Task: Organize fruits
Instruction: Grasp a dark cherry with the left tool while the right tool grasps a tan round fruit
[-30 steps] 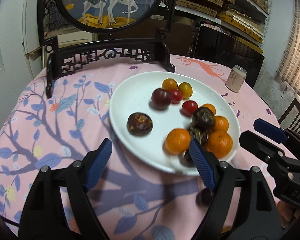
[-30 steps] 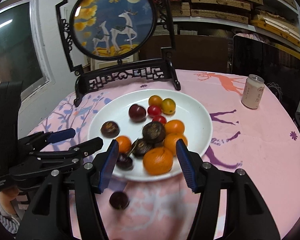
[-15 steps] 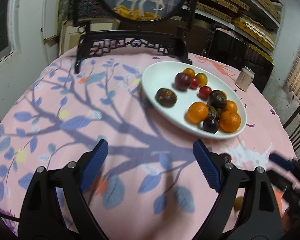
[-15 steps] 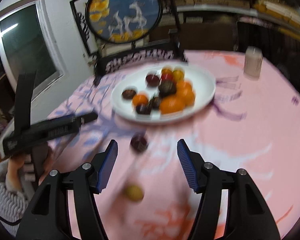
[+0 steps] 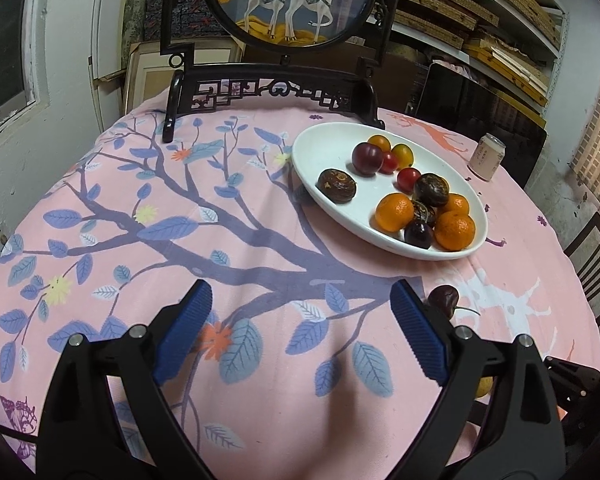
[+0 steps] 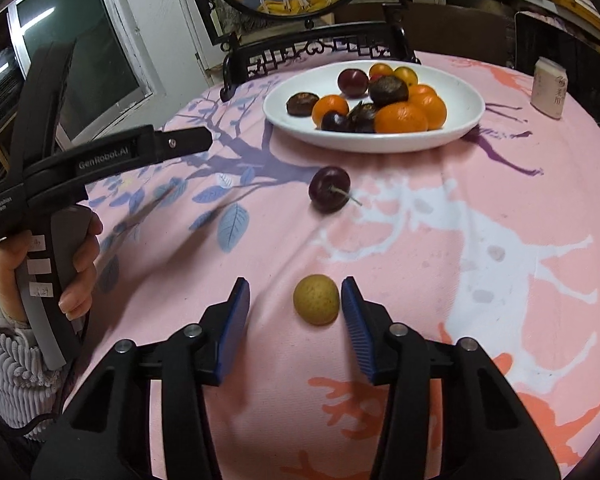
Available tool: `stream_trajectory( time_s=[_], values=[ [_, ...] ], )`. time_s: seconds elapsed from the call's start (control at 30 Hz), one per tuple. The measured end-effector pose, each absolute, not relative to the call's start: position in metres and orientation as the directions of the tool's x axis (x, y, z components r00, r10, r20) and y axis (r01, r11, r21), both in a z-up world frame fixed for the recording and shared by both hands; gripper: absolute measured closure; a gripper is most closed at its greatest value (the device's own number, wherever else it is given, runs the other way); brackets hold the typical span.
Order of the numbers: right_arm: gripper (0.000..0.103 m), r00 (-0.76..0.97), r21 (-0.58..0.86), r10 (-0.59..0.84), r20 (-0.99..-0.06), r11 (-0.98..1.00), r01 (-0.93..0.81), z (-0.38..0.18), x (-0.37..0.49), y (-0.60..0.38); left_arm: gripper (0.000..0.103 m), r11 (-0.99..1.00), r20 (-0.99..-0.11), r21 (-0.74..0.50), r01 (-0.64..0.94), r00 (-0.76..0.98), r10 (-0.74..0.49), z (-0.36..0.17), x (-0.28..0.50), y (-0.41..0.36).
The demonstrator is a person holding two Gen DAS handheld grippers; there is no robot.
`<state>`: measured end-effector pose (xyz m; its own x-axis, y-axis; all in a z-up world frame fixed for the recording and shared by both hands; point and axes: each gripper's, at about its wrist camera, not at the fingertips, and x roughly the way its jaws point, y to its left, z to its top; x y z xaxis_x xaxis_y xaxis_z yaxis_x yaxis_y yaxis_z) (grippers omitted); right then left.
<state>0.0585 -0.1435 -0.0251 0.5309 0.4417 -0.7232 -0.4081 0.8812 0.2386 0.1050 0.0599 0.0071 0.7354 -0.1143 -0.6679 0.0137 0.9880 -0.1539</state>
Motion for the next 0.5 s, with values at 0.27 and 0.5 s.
stream_trajectory(
  time_s=[0.27,0.5],
  values=[
    [0.074,0.501,0.286,0.458,-0.734,0.878,-0.384,-0.030,0.065,-0.151,0.011,0.990,-0.675,-0.125,0.069,0.725,-0.136,0.005,0.103,0.046],
    [0.079,0.549,0.279,0.444,-0.709,0.890,-0.360,-0.019,0.063,-0.166,0.011,0.976,-0.680,-0.065,0.208,0.707,-0.196,-0.002,0.098,0.011]
  ],
)
